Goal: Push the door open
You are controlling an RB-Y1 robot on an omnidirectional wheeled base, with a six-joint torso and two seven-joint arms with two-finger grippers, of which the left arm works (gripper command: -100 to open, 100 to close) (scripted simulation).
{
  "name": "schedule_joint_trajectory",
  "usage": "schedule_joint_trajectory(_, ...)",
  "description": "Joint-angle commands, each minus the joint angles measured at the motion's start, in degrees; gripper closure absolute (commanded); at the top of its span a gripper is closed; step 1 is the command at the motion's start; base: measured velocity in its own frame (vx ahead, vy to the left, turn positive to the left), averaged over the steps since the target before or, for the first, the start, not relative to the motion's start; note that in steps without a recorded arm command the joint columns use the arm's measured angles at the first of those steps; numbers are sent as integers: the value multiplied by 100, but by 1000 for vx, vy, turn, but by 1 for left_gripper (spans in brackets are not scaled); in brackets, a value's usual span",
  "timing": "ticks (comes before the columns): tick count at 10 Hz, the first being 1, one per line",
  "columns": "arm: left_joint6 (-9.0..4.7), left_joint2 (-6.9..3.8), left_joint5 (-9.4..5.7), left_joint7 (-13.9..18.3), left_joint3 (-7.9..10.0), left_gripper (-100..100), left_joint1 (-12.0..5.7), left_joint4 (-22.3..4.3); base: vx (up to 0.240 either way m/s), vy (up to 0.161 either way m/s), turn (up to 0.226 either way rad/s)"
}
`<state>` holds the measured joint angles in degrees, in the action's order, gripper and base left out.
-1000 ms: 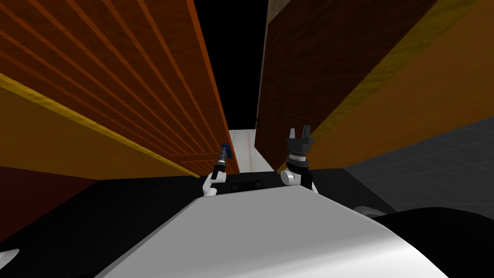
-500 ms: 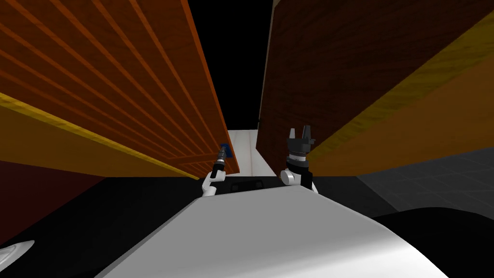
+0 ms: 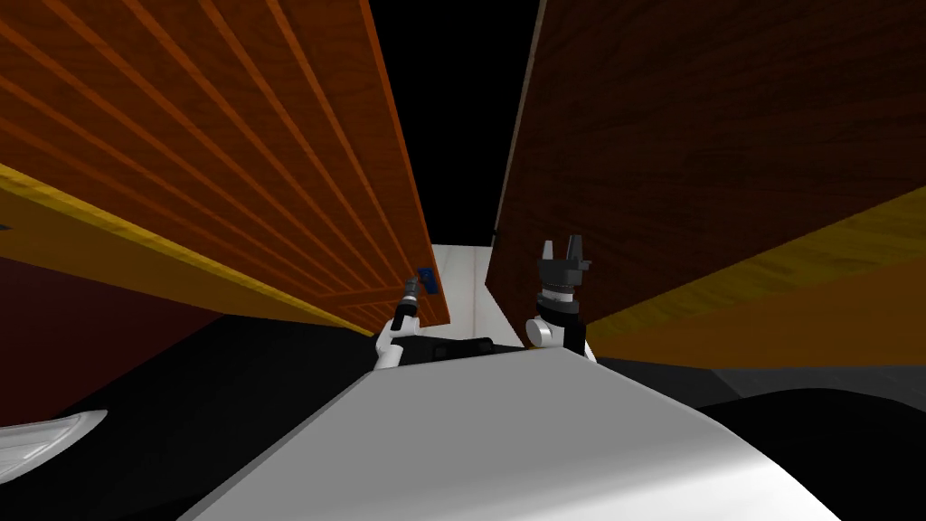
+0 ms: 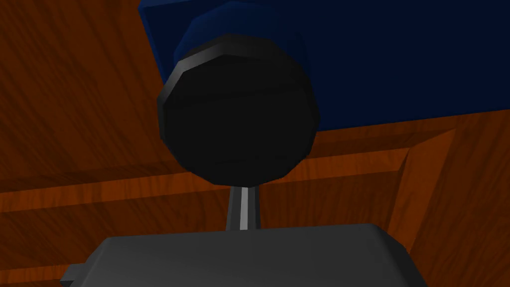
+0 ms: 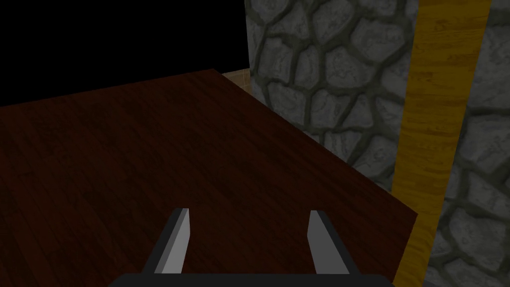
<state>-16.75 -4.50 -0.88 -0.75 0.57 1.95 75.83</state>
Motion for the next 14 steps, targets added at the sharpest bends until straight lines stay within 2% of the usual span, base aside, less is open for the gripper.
schedule_joint_trajectory(1, 19, 1, -19, 23, -27, -100, 30, 35, -20, -65, 54)
schedule_joint_trajectory(5, 54, 46, -52, 65, -75, -100, 85, 97, -172, -41, 6)
schedule_joint_trajectory(9, 103, 209, -100, 125, -144, -100, 163, 186, -207, -62, 17)
schedule_joint_trajectory(11, 76, 150, -91, 104, -108, -100, 112, 123, 7, -12, -9)
schedule_joint_trajectory(14, 32, 123, -92, 95, -70, -100, 60, 47, 183, 5, -15)
